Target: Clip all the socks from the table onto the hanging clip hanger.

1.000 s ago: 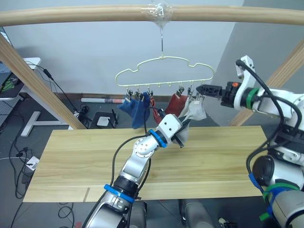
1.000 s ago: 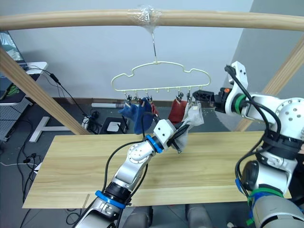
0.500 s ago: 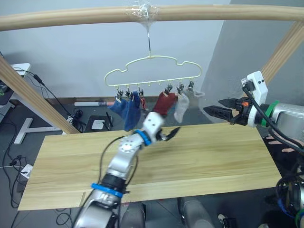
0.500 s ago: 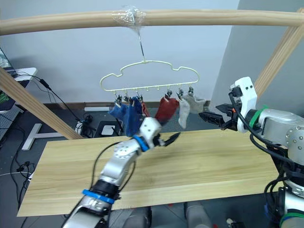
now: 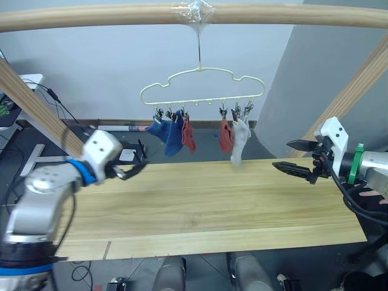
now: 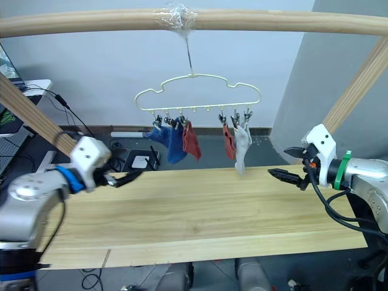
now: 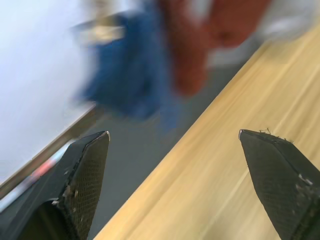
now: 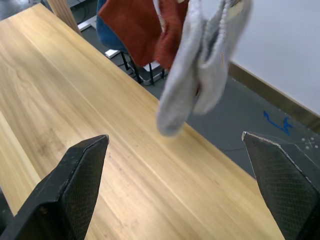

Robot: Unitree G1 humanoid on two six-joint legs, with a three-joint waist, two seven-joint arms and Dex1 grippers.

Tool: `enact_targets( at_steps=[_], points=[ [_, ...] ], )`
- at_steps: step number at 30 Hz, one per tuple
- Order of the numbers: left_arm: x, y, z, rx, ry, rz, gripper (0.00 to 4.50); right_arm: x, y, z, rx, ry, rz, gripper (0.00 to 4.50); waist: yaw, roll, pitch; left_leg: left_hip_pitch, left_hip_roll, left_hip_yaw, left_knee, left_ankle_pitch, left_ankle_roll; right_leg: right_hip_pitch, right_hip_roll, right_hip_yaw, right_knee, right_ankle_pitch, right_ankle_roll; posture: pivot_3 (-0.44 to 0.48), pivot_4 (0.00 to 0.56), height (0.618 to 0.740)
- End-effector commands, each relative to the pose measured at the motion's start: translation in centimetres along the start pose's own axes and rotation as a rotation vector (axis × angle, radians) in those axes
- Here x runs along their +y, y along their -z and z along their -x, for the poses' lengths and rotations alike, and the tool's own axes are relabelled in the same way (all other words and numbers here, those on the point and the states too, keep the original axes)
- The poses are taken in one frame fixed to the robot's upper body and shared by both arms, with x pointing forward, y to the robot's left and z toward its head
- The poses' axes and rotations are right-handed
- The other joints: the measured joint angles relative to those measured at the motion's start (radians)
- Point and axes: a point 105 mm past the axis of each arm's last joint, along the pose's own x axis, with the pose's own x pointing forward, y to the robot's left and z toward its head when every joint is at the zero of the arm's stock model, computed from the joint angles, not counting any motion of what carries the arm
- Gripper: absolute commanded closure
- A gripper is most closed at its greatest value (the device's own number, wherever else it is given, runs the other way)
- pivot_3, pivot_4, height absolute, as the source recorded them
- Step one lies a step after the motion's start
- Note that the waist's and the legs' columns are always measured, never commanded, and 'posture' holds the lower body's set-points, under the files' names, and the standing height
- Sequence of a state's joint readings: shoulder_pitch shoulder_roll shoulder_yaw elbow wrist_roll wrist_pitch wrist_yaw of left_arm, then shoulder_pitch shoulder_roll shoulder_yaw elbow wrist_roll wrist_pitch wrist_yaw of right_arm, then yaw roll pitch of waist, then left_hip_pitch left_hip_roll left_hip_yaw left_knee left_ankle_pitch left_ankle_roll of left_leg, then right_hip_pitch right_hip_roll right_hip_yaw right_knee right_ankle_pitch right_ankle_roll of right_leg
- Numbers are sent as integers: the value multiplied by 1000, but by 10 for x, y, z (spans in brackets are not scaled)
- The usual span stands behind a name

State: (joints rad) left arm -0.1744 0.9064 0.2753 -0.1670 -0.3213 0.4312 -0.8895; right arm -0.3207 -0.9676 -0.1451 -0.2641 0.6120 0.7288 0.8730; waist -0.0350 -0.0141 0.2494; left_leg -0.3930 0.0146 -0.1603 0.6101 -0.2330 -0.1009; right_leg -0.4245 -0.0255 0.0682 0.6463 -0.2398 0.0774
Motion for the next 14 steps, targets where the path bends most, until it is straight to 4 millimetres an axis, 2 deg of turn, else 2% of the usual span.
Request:
enact_targets(
  at_steps=[1,4,6,9,14],
  points=[
    [14,-9,21,-16,-19,21,190,-5,-16,12,-39,10,69,0,6,1,1,0,0,0,0,0,0,0,0,0,0,-1,-2,138,234,740],
    [25,-8,43,16,-33,52,190,-5,-18,18,-50,1,60,0,12,0,1,0,0,-1,0,0,0,0,0,-1,0,-2,-3,179,200,740],
    [28,-6,52,43,-45,20,190,-5,-17,20,-48,-2,60,0,14,0,1,-1,0,-1,0,0,0,0,0,-1,0,0,0,183,196,740],
    [35,-6,53,45,-81,21,190,-5,-21,19,-68,-6,53,0,25,1,1,-1,0,-1,-1,0,0,0,0,-1,-1,0,-1,186,189,740],
    [31,-9,46,22,-46,69,190,-4,-20,14,-64,-9,61,0,35,1,1,-1,0,-1,0,0,0,0,0,-1,0,0,0,181,186,740]
  ],
)
